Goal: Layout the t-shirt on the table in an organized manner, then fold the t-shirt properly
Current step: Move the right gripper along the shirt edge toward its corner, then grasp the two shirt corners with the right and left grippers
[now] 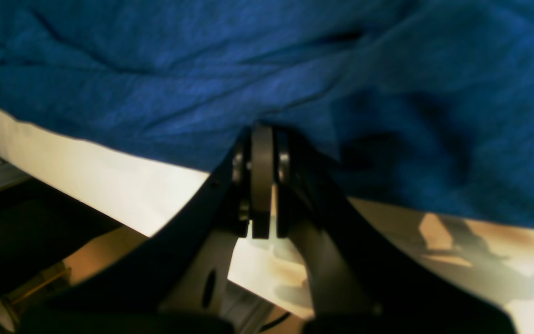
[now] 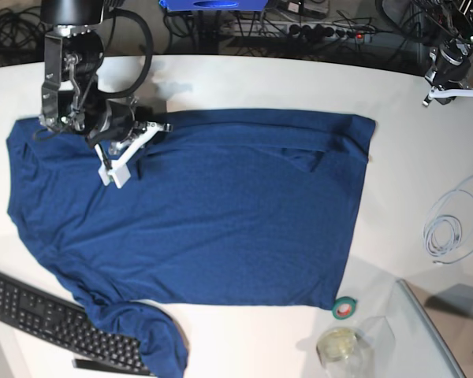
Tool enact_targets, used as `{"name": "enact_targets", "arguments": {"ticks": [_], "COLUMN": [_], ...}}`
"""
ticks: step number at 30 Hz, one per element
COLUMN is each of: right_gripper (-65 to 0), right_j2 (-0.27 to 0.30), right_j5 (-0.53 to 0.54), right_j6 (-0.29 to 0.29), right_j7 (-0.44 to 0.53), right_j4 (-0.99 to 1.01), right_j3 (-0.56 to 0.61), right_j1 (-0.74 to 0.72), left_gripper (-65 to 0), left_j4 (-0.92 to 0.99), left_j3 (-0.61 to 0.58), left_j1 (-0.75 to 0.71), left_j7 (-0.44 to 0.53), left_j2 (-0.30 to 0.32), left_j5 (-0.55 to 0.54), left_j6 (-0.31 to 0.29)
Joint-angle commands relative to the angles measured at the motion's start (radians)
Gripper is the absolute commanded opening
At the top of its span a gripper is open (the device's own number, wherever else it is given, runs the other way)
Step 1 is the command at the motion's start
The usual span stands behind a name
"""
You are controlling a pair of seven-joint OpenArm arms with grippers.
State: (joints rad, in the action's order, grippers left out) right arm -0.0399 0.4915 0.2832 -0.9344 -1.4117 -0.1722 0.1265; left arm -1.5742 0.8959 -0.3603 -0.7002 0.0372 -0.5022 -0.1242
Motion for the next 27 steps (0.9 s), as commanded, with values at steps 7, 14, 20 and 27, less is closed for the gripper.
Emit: {"name": "enact_targets", "arguments": {"ticks": [7,14,20,27], "right_gripper": [-64.4,-64.5,-64.2,-49.7], "right_j2": [0.001,0.002,0.002,-0.005], "right_j5": [0.016,0.016,0.019,0.022], "right_j6": [0.004,0.001,0.003,0.004], "right_j7": [0.021,0.157,0.271,0.403], "right_j4": [0.081,0.091,-0.151,-0.406], "right_j3": [-0.003,-0.003,-0.005,-0.143], "right_j1": [-0.093,-0.097,0.034,0.267], "left_gripper": [-65.0,-65.0,-65.0,-65.0], "left_j4": [-0.015,-0.015,-0.015,0.080], "left_j3": [0.006,0.004,-0.004,-0.004], "left_j1": [-0.003,-0.003,-0.024,-0.024], "left_j7": [0.017,0.017,0.017,0.020], "left_j2": [0.014,0.014,0.008,-0.007], "left_j5": [-0.006,-0.006,-0.014,-0.006], "left_j6": [-0.004,-0.004,-0.005,-0.251]}}
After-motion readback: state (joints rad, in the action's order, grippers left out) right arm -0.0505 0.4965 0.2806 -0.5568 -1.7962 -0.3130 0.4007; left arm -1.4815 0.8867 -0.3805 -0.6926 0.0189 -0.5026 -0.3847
